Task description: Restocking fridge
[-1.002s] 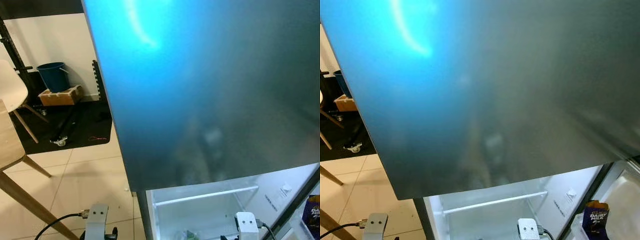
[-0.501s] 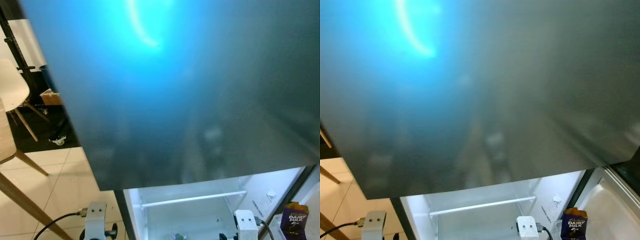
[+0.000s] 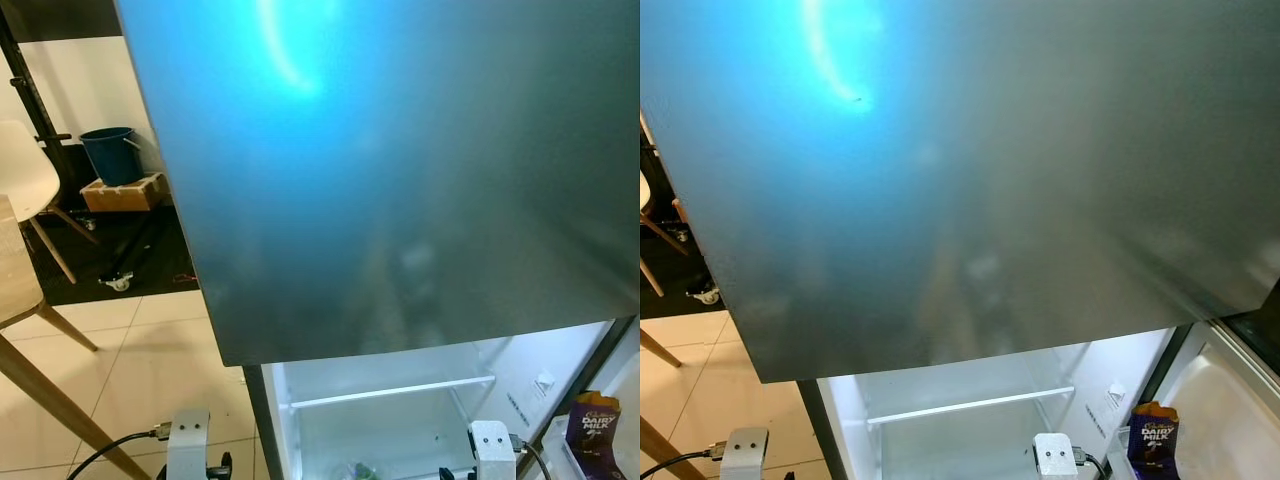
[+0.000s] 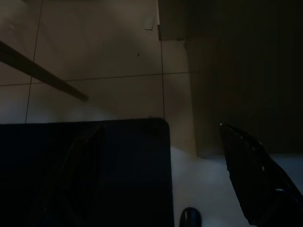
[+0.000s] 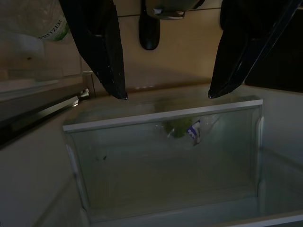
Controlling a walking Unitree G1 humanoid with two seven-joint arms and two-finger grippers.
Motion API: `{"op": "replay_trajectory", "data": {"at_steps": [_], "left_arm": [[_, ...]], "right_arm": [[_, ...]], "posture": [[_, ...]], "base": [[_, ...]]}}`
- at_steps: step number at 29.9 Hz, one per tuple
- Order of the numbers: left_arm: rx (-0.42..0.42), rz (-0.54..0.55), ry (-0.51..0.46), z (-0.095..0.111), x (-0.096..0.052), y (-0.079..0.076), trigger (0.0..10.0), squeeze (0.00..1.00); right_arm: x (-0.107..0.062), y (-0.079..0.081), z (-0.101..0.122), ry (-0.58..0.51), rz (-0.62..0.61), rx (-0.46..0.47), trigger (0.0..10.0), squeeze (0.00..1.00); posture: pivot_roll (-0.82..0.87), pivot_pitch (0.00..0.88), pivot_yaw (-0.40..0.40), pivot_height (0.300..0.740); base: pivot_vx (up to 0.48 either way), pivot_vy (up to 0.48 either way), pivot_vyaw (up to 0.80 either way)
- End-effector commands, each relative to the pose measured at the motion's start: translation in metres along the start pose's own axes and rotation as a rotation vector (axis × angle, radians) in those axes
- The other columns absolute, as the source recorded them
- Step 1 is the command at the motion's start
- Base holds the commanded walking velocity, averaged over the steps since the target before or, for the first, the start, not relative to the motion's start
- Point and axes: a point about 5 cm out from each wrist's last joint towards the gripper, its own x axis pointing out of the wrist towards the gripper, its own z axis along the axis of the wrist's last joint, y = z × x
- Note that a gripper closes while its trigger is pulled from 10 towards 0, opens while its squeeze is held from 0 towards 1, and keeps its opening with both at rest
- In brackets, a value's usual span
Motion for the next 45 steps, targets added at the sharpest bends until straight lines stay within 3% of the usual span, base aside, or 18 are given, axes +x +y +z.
{"op": "replay_trajectory", "data": {"at_steps": [1, 6, 26, 32, 45], "left_arm": [[0.015, -0.003, -0.001, -0.0010, -0.0007, -0.0004, 10.0, 0.00], [-0.018, 0.008, -0.010, 0.0007, -0.0002, -0.0002, 10.0, 0.00], [0.035, -0.037, 0.001, -0.0025, -0.0010, -0.0014, 10.0, 0.00], [0.023, -0.031, -0.002, -0.0023, -0.0009, -0.0017, 10.0, 0.00], [0.003, -0.016, -0.007, -0.0017, -0.0007, -0.0008, 10.0, 0.00]], "right_arm": [[-0.0020, -0.0002, -0.0068, 0.026, 0.000, 0.002, 10.0, 0.00], [-0.0022, -0.0009, -0.0069, 0.027, 0.001, -0.002, 10.0, 0.00], [-0.0011, 0.0008, -0.0051, 0.025, 0.010, -0.008, 10.0, 0.00], [-0.0009, 0.0005, -0.0044, 0.024, 0.011, -0.009, 10.0, 0.00], [-0.0010, -0.0008, -0.0039, 0.024, 0.007, -0.007, 10.0, 0.00]], "posture": [[-0.06, 0.089, 0.010, 0.740], [-0.06, 0.084, 0.008, 0.740], [-0.05, 0.082, 0.001, 0.740], [-0.05, 0.083, 0.000, 0.740], [-0.06, 0.086, 0.000, 0.740]], "base": [[0.000, -0.480, 0.00], [0.000, -0.192, 0.00], [0.000, -0.024, 0.00], [0.000, -0.455, 0.00], [0.000, 0.000, 0.00]]}}
